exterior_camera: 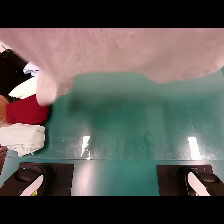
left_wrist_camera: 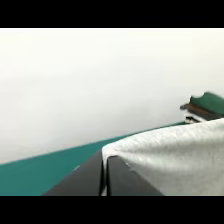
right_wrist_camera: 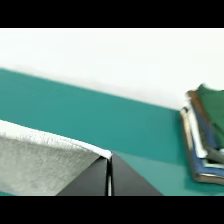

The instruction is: Fold the shirts.

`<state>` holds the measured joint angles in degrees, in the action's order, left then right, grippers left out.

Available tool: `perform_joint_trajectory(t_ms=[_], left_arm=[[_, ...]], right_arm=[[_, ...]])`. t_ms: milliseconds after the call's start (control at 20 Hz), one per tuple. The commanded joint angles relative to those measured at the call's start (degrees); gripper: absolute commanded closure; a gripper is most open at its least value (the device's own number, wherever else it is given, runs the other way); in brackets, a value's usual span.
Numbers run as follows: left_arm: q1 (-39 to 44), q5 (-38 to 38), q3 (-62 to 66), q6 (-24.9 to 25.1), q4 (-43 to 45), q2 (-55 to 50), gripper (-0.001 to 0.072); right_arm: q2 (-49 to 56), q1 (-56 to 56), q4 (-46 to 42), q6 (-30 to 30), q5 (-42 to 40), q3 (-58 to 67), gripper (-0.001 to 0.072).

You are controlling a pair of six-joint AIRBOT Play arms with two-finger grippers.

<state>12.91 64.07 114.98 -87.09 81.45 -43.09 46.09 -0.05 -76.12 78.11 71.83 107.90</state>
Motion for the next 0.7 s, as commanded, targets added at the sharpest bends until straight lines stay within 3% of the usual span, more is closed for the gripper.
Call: perform_joint_trajectory(t_ms=[0, 200, 450, 650], left_arm=[[-0.02, 1.73, 5.18, 0.02, -0.48, 0.04, 0.0685], [-0.02, 4.59, -1.38, 0.07, 0.83, -1.73, 0.0684], [-0.04, 7.91, -18.8, 0.02, 7.56, -9.92, 0.0684], [-0.04, -0.26, -36.0, -0.15, 7.54, -20.65, 0.0684]], right_arm=[[-0.09, -6.86, -0.39, 0.04, 5.11, 5.75, 0.0701], [7.21, -6.4, 0.76, 1.49, 11.78, 9.64, 0.0702], [19.19, 4.63, -4.17, 4.44, 11.72, -1.18, 0.0701], [31.12, 7.26, -6.1, 4.55, 7.41, -9.46, 0.0702]])
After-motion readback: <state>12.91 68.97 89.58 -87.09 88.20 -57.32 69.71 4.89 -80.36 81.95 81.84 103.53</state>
